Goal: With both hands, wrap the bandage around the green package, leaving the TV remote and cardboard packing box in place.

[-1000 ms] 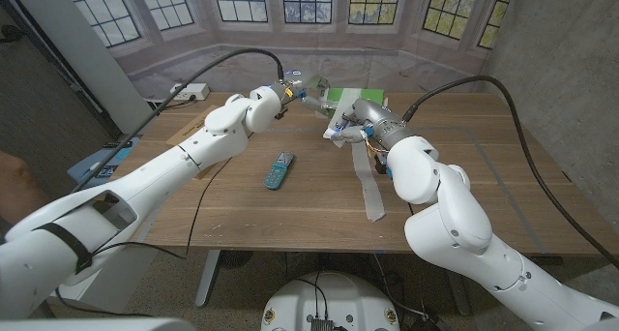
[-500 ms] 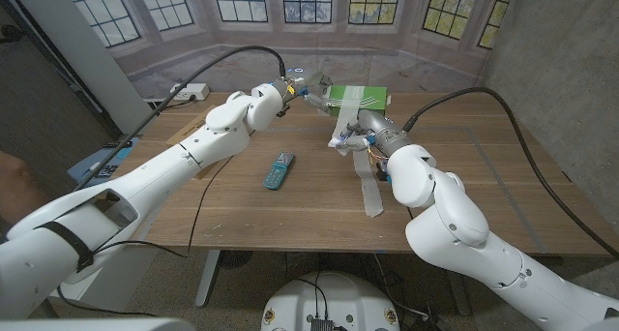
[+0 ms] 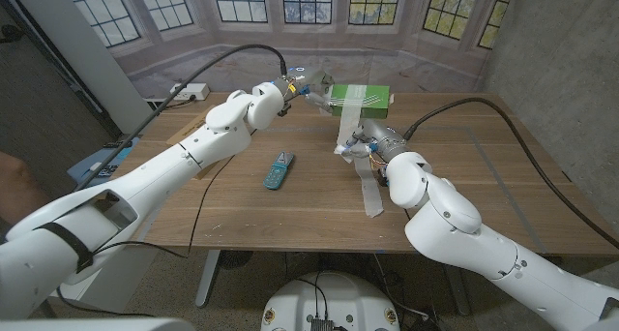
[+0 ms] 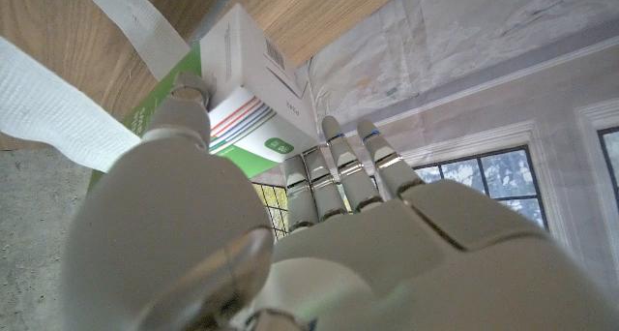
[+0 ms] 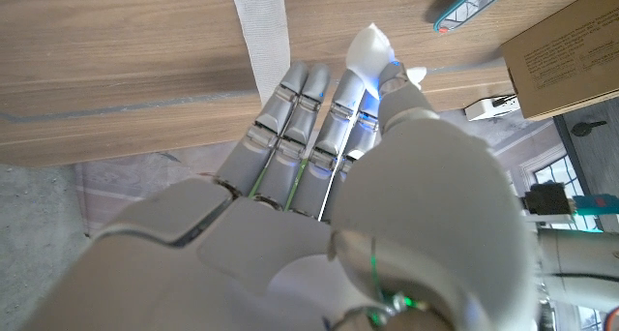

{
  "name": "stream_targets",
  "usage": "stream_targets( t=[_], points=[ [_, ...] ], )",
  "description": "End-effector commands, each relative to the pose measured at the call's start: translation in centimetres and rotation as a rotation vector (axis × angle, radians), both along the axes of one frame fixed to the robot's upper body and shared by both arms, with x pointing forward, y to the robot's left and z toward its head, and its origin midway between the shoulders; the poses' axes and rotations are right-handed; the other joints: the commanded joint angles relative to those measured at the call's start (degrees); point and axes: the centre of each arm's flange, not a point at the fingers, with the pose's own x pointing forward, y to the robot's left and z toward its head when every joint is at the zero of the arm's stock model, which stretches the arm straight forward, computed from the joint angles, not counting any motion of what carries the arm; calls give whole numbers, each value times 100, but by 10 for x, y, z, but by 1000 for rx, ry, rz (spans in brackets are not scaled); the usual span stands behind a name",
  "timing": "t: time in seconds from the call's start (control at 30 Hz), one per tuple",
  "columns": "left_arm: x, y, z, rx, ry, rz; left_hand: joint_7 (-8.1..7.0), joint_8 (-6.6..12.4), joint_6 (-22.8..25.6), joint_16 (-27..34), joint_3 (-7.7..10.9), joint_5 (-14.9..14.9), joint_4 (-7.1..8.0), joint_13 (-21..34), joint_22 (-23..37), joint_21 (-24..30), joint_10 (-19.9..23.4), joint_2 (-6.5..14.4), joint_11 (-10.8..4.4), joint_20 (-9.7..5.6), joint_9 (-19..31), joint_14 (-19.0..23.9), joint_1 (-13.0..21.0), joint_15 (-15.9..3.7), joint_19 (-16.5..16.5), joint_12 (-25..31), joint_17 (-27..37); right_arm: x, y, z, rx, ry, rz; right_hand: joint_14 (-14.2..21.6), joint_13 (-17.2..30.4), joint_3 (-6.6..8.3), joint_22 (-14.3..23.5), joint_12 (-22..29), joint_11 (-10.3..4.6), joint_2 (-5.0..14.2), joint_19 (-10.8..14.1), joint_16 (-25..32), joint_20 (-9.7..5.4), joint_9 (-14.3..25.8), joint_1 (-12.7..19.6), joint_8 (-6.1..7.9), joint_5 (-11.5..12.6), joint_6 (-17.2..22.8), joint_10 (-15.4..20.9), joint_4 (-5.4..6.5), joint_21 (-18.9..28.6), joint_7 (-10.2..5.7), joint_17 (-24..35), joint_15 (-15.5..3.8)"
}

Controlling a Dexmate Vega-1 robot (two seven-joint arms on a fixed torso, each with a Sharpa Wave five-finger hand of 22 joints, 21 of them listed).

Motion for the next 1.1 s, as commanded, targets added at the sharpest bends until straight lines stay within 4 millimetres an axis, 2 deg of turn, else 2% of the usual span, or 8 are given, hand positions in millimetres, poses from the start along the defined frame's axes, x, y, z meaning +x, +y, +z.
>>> stream_targets(
  t=[0.03,0.6,1.1],
  points=[
    [-4,1,-3,-5,14,0,79,638,370,-16,21,33,33,11,21,-7,4,365,37,14,35,-2,43,34,-7,35,11,15,-5,-15,14,14,-25,67,28,-21,18,21,-16,7,53,-5,4,15,45,19,38,46,13,1,29,-22,33,-642],
    [-11,2,-5,-8,17,-3,74,641,377,-12,21,32,26,19,21,-5,0,367,51,23,26,2,41,34,-5,29,15,29,-16,-27,40,-12,-73,109,36,-34,19,33,-41,1,79,6,-26,18,69,15,35,73,49,0,37,-56,55,-652],
    [-12,-2,-8,-6,33,-10,89,643,364,-11,14,31,33,27,21,-5,12,374,34,20,28,-2,20,32,-8,29,22,56,-23,-38,93,3,-100,145,39,-39,22,30,-66,-2,79,18,-52,20,106,11,34,92,52,-8,37,-70,81,-665]
  ],
)
